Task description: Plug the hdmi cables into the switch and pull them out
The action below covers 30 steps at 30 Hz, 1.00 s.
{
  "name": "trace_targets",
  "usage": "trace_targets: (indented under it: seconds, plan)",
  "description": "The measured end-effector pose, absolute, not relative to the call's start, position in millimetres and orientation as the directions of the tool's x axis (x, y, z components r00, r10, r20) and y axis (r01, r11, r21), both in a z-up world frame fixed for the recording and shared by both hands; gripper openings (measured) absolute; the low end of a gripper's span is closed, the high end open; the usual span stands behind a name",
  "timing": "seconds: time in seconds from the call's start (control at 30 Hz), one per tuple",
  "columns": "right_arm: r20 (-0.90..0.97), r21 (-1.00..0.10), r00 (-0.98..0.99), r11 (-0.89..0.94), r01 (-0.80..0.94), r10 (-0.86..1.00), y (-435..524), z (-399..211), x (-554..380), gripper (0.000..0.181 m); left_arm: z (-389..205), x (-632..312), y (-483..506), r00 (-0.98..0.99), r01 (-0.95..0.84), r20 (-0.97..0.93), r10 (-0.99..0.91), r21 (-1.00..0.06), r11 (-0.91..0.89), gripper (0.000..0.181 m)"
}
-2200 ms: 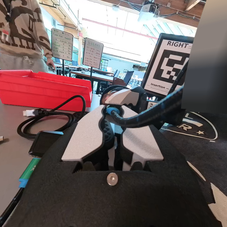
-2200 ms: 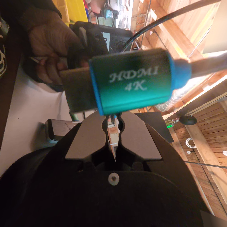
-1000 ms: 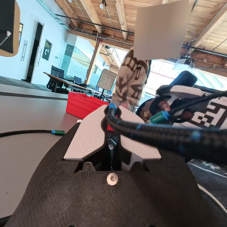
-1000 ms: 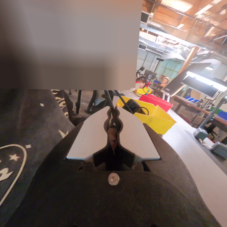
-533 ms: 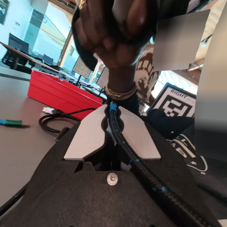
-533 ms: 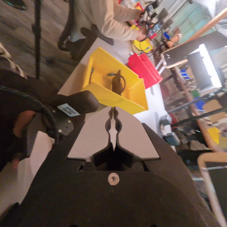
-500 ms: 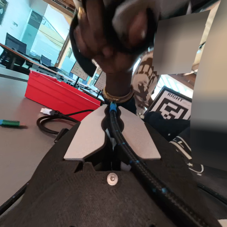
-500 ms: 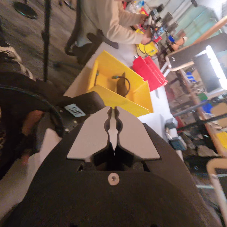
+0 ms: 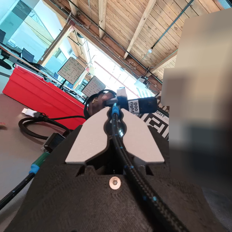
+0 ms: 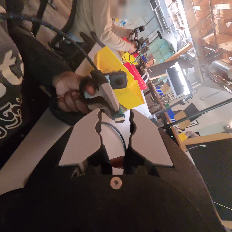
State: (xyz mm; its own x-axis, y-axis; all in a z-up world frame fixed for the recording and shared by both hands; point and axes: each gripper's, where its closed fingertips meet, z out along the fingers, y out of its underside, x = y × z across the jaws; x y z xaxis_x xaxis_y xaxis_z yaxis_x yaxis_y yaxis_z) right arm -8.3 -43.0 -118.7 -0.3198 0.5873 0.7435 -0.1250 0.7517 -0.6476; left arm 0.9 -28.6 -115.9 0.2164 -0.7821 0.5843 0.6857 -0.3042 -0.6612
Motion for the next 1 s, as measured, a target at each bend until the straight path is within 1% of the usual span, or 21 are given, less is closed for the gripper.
trace_targets:
  seconds: [0.03, 0.07, 0.1, 0.13, 0.23, 0.3, 0.33, 0.4, 0.5, 0.57, 0.63, 0.7, 0.77, 0.8, 0.87, 1.0]
  plan:
    - [0.758, -0.628, -0.314, 0.769, -0.117, 0.571, -42.6, -121.1, -10.8, 0.043, -116.8, 2.8, -29.1, 0.211, 0.68, 0.586, -0.782, -0.663, -0.313, 0.011]
    - [0.77, -0.612, -0.312, 0.783, -0.113, 0.556, -42.9, -123.3, -13.0, 0.042, -117.7, 4.7, -29.6, 0.209, 0.673, 0.586, -0.783, -0.667, -0.32, 0.011]
    - [0.78, -0.599, -0.305, 0.793, -0.111, 0.547, -42.7, -124.2, -15.1, 0.031, -118.2, 6.0, -30.2, 0.209, 0.667, 0.586, -0.783, -0.671, -0.324, 0.012]
    - [0.786, -0.592, -0.294, 0.799, -0.107, 0.544, -41.4, -124.1, -17.0, 0.025, -118.5, 6.2, -30.4, 0.211, 0.663, 0.586, -0.782, -0.674, -0.326, 0.013]
    - [0.773, -0.6, -0.327, 0.794, -0.098, 0.543, -42.5, -127.3, -15.3, 0.023, -120.8, 6.7, -31.4, 0.231, 0.64, 0.577, -0.784, -0.696, -0.324, 0.016]
    - [0.78, -0.602, -0.304, 0.788, -0.125, 0.547, -43.6, -123.0, -12.3, 0.023, -117.3, 8.7, -34.6, 0.251, 0.625, 0.535, -0.807, -0.726, -0.287, 0.017]
    - [0.778, -0.611, -0.285, 0.781, -0.131, 0.56, -41.8, -119.3, -10.5, 0.023, -115.2, 8.8, -36.5, 0.277, 0.612, 0.498, -0.822, -0.751, -0.249, 0.018]
    - [0.762, -0.641, -0.255, 0.749, -0.166, 0.595, -39.0, -109.1, -4.4, 0.023, -114.7, 4.1, -34.8, 0.385, 0.568, 0.419, -0.822, -0.81, -0.146, 0.035]
    - [0.688, -0.725, -0.256, 0.657, -0.209, 0.679, -34.5, -93.8, 3.9, 0.023, -114.3, -11.1, -29.8, 0.61, 0.442, 0.222, -0.76, -0.892, 0.094, 0.046]
    - [0.603, -0.797, -0.272, 0.553, -0.243, 0.75, -32.0, -83.8, 7.0, 0.023, -105.4, -16.7, -35.2, 0.691, 0.371, 0.096, -0.716, -0.897, 0.238, 0.052]
    - [0.433, -0.899, -0.355, 0.368, -0.238, 0.828, -30.6, -78.4, 7.5, 0.022, -101.6, -17.0, -39.9, 0.734, 0.283, -0.01, -0.679, -0.904, 0.32, 0.053]
    - [0.191, -0.976, -0.473, 0.117, -0.182, 0.86, -31.6, -77.9, 4.8, 0.022, -105.8, -17.5, -37.7, 0.76, 0.205, -0.062, -0.646, -0.921, 0.33, 0.054]
    - [-0.022, -0.993, -0.56, -0.082, -0.082, 0.828, -35.2, -83.9, -0.7, 0.022, -110.3, -16.4, -35.7, 0.751, 0.211, -0.041, -0.659, -0.931, 0.299, 0.054]
    - [-0.088, -0.989, -0.58, -0.139, -0.044, 0.81, -36.6, -87.3, -3.4, 0.023, -111.1, -14.4, -36.4, 0.732, 0.236, -0.018, -0.681, -0.931, 0.28, 0.054]
    - [-0.149, -0.985, -0.593, -0.174, 0.015, 0.792, -39.1, -95.5, -8.2, 0.023, -111.3, -11.5, -37.8, 0.701, 0.278, 0.021, -0.713, -0.929, 0.246, 0.053]
    - [-0.153, -0.988, -0.577, -0.135, 0.075, 0.803, -40.6, -109.2, -13.6, 0.022, -110.8, -8.7, -40.2, 0.644, 0.354, 0.093, -0.76, -0.916, 0.188, 0.041]
